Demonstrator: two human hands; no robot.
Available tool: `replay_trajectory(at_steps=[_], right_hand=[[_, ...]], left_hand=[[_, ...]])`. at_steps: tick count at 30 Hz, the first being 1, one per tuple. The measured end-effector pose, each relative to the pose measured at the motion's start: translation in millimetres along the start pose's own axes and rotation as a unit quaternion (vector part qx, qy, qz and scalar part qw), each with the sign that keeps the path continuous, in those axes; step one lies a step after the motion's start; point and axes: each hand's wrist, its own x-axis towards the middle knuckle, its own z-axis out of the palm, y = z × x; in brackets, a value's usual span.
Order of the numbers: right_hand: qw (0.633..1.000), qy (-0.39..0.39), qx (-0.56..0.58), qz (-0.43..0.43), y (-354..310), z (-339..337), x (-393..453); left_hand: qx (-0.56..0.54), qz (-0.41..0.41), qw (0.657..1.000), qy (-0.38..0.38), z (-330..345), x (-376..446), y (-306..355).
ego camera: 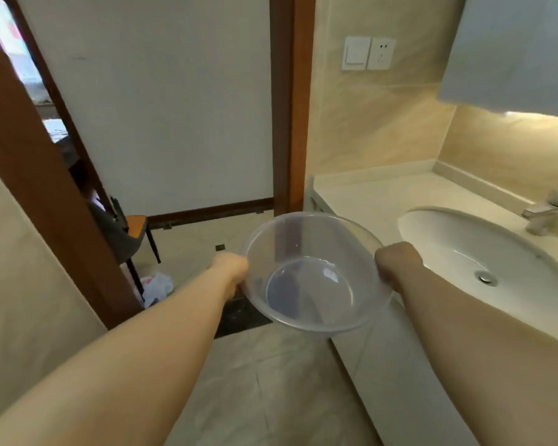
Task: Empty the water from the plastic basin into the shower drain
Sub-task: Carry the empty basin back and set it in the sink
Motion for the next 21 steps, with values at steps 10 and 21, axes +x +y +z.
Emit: replay_trajectory(at_steps=[10,21], right_hand=[[0.984,0.102,0.083,0.118,-28.2,-44.8,148.5],[0.902,0.278,0.154,0.293,24.2,-113.5,210.6]], left_hand=[[0.023,0.063,0.99,-0.127,123.9,150.7,143.1],[0.099,0.152,0.914,-0.363,307.7,197.4,284.6]])
